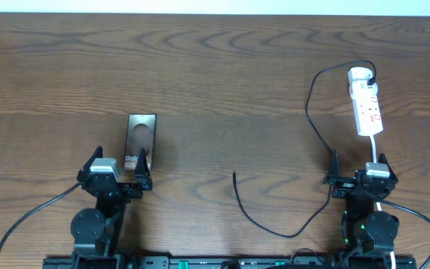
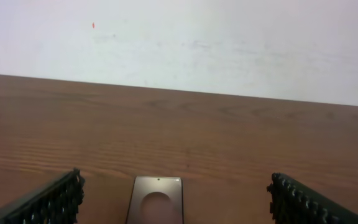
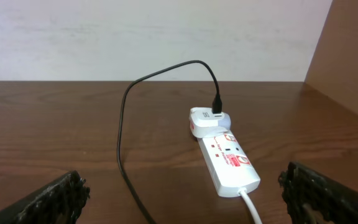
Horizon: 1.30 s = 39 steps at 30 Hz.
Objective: Plug charger to phone and switch on socket
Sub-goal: 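Raise the left gripper and move it over the dark phone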
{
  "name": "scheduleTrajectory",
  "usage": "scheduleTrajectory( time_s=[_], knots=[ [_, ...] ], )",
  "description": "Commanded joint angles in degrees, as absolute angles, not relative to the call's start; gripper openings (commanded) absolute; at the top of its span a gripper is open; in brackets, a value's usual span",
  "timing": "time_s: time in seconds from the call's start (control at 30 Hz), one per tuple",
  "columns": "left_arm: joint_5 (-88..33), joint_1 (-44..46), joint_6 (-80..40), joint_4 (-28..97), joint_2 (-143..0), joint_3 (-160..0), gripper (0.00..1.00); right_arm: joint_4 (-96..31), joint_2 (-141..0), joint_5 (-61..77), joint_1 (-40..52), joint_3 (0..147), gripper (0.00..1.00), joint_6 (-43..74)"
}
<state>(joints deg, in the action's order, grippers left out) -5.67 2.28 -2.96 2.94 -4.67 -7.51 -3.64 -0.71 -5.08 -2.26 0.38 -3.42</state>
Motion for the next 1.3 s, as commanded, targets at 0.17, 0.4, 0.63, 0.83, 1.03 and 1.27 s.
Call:
scheduleTrajectory(
  time_s=[0.17,0.4,0.63,0.83,1.03,1.27],
  knots=[
    [-6.55,2.0,-3.27,5.34,-21.76,-21.08,0.94,-3.86,-0.34,-5.28,-1.87,0.32,0.99,-3.92],
    [-7.94,2.0,-3.27,23.4,-44.29,-44.99,0.94,-3.86,-0.34,-5.28,-1.87,0.32,0.99,-3.92],
    [-9.54,2.0,-3.25,42.26,-61.06,-69.54,0.94,-3.86,-0.34,-5.28,-1.87,0.32,0.99,-3.92],
    [-9.43,1.98,-3.25,46.37,-67.83,-81.87,0.98,-3.86,-0.34,-5.28,-1.87,0.32,0.99,-3.92],
    [-6.22,1.56,-3.27,42.15,-67.0,-82.32,0.98,-3.88,-0.34,-5.28,-1.87,0.32,0.99,-3.92],
    [-6.2,1.56,-3.27,42.98,-67.18,-82.21,0.98,-3.86,-0.34,-5.28,-1.87,0.32,0.99,-3.92]
  ],
)
